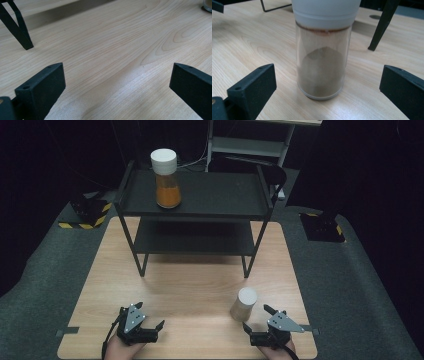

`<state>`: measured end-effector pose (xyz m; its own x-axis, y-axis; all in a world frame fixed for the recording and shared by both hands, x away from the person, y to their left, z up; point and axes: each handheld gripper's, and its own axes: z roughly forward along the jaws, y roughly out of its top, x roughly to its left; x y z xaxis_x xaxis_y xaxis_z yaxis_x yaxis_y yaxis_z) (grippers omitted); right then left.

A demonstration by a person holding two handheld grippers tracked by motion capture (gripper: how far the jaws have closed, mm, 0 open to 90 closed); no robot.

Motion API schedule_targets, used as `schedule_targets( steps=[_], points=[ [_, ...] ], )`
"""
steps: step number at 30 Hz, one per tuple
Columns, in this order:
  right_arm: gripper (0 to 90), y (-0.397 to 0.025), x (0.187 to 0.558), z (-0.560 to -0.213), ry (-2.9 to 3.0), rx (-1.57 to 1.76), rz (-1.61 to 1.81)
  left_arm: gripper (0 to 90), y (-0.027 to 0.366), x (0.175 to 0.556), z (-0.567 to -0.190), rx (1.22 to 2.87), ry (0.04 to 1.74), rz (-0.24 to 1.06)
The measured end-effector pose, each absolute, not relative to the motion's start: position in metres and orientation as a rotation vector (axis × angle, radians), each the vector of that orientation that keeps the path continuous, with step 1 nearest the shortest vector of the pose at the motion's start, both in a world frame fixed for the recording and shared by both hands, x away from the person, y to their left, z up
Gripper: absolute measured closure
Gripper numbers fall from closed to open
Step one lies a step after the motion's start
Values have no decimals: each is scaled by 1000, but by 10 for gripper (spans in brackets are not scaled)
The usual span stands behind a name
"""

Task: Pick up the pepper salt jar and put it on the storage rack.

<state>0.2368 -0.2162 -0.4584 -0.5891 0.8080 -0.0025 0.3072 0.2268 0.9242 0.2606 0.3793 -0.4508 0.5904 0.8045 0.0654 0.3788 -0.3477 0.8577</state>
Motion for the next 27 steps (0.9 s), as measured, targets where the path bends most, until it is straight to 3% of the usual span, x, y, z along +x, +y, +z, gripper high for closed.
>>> schedule_targets(
  steps=[27],
  points=[
    [6,-198,229,-448,1887,1062,1401,5,383,265,-449,1960,951,571]
  ],
)
